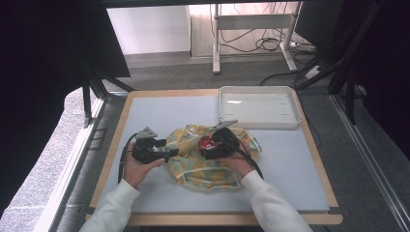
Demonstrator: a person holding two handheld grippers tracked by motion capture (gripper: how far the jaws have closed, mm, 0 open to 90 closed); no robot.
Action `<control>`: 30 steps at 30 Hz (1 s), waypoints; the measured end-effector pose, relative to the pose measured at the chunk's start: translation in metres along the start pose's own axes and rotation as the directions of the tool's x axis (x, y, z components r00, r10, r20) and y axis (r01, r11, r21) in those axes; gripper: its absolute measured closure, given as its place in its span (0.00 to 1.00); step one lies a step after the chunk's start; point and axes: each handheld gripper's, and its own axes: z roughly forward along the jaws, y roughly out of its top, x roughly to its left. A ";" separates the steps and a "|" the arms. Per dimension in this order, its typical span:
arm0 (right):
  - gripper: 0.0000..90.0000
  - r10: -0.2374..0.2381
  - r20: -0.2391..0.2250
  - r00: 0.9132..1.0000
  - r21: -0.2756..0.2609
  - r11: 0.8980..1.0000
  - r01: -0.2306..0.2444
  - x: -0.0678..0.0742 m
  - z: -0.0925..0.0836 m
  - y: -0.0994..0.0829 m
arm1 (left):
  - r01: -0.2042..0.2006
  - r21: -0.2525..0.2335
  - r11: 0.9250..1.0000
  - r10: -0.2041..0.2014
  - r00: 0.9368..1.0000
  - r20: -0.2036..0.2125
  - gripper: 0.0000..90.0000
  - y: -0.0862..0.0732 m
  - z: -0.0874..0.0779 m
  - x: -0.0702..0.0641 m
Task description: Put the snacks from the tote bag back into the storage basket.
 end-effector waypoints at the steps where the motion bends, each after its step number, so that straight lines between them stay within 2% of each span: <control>1: 0.19 0.009 0.005 1.000 0.005 1.000 -0.009 0.001 0.003 0.001 | 0.000 0.001 1.000 0.000 1.000 -0.001 0.34 0.000 0.000 0.000; 5: 0.18 0.019 0.027 0.999 0.029 0.999 -0.020 0.005 0.014 0.001 | 0.006 0.001 1.000 -0.006 1.000 -0.003 0.34 0.000 -0.001 0.002; 10: 0.22 0.029 0.021 0.999 0.039 0.999 -0.030 0.005 0.022 -0.001 | 0.011 0.000 1.000 -0.011 1.000 -0.005 0.34 0.000 -0.002 0.003; 19: 0.25 -0.023 0.061 0.998 0.026 0.999 0.022 0.009 0.019 -0.001 | 0.011 0.012 1.000 -0.011 1.000 -0.004 0.34 -0.001 0.001 0.003; 30: 0.26 0.005 0.044 0.999 0.004 1.000 -0.006 0.005 0.014 0.000 | 0.011 0.017 1.000 -0.011 1.000 -0.005 0.34 -0.002 0.002 0.004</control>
